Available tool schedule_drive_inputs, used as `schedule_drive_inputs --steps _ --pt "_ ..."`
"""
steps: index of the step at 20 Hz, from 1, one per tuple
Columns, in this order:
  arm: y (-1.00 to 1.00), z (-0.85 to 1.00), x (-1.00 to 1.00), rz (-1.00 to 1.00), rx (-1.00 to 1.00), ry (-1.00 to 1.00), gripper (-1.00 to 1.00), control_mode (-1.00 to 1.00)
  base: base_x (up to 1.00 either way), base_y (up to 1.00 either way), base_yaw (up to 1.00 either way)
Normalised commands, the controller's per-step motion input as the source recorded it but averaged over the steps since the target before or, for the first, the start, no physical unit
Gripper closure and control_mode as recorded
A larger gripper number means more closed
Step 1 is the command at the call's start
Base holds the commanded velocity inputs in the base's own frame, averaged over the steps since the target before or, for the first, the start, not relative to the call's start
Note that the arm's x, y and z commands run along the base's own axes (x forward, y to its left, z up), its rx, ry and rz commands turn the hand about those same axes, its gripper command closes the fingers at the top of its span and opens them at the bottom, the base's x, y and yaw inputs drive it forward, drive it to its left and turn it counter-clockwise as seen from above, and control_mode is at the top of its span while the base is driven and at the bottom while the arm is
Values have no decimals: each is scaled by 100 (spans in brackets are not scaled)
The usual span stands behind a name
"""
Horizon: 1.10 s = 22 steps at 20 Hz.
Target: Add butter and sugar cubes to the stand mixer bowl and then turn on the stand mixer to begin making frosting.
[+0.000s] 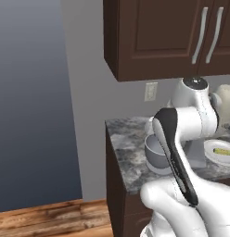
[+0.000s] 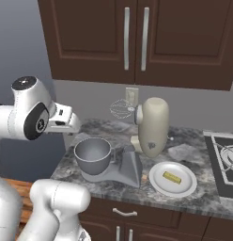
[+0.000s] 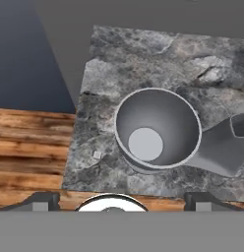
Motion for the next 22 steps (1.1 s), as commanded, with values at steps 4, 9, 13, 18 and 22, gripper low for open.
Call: schedule_drive_inputs --steps 4,9,13,18,22 --pt "-19 -7 -100 -11 6 -16 -100 -100 0 0 0" --pt "-81 -8 -63 -20 7 -13 -100 -100 0 0 0" --pt "-100 -13 -14 -33 10 -2 -100 -100 0 0 0" --pt "-92 -48 -16 -34 13 0 -100 -100 0 0 0" --pt "-82 -70 -47 -27 13 -5 -100 -100 0 0 0"
